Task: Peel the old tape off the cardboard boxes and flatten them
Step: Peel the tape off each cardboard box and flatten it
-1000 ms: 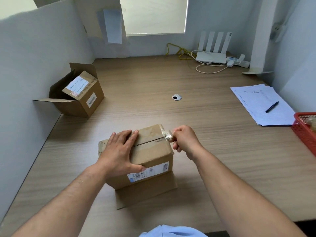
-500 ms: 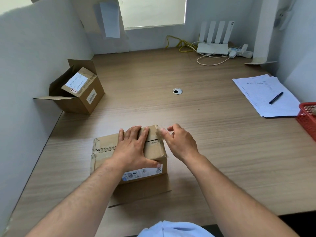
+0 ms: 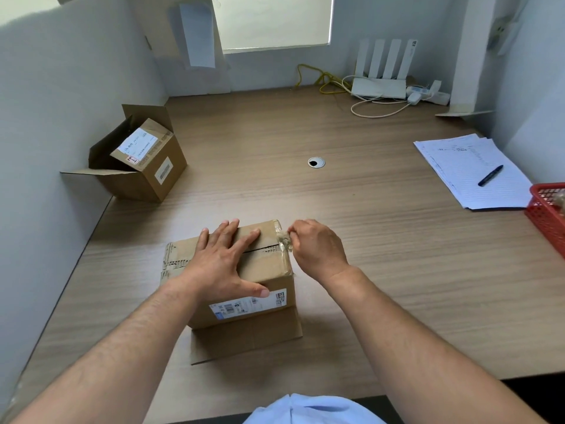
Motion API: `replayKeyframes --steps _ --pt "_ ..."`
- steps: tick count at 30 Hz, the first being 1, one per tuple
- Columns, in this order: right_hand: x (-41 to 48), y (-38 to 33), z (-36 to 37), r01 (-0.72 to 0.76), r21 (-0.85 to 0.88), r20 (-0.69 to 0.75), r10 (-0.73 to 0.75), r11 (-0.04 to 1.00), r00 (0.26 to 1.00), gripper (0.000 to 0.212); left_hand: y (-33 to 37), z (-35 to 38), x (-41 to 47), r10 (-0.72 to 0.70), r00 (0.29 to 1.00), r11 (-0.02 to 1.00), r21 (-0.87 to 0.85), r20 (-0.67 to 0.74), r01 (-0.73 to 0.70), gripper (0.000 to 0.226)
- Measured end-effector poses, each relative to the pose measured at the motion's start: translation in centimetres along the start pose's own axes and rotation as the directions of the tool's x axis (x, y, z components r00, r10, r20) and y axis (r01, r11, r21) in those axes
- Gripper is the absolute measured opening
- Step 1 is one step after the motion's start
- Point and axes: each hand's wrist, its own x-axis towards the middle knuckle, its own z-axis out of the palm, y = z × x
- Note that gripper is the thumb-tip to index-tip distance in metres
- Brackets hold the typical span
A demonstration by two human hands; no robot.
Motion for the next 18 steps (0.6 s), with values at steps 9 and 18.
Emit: replayKeyframes --steps 9,18 --pt "1.3 -1.9 0.1 -0.068 -0.217 0.051 0.081 0.974 0.995 0.046 0.2 -0.4 0.4 -0.049 0.999 0.999 -0.014 -0.025 0.048 0.112" --pt "3.1 -1.2 -1.5 -0.312 0.404 0.247 0.226 0.860 0.942 0.040 -0.5 -4.1 2.0 -0.101 0.980 0.984 -0.128 0.174 0.124 0.105"
